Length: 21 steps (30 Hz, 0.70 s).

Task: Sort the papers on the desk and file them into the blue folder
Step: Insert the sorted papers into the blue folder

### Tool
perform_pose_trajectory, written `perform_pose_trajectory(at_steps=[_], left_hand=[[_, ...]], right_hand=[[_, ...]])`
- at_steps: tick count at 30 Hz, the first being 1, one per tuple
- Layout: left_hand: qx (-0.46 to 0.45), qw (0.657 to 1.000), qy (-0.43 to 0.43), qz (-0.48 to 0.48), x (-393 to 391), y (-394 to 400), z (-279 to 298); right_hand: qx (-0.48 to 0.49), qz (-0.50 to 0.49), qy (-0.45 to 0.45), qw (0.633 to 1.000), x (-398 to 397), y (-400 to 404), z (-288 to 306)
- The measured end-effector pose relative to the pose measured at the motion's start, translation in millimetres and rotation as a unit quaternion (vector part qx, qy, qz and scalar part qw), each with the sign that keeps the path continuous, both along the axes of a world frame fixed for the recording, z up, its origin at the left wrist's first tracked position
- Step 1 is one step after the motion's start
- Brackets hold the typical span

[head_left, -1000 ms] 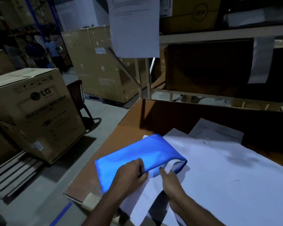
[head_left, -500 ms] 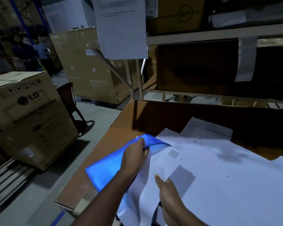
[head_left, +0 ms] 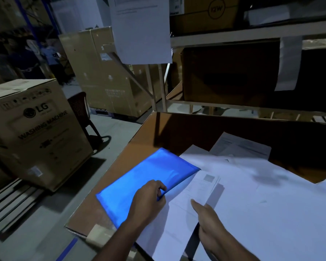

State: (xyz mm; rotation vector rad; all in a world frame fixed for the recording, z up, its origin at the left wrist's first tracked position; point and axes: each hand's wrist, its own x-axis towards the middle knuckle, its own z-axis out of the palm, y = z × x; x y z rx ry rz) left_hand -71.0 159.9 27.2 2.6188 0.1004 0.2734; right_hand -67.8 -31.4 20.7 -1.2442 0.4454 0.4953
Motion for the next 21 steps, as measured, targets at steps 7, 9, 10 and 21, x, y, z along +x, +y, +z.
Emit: perform_pose_trajectory(at_steps=[7,9,10,21], left_hand=[[-0.037,0.998,-0.050,-0.016,-13.7,-17.3,4.1],[-0.051,0.997,-0.056,-0.020,-16.4,-20.0,6.0],[-0.054,0.997,-0.059,-0.019,-17.2,-19.1,6.2],[-0.039,0.995,-0.090,-0.019,-22.1,-5.7,-2.0]], right_hand=[[-0.075,0.041,-0.006,0.996,17.7,40.2,8.2],[-0.080,0.069,-0.009,0.994,27.2,49.2,5.1],[-0.071,0.090,-0.009,0.993,28.8,50.9,5.5],[-0.157,0.268,-0.016,0.950,31.3,31.7,12.2]])
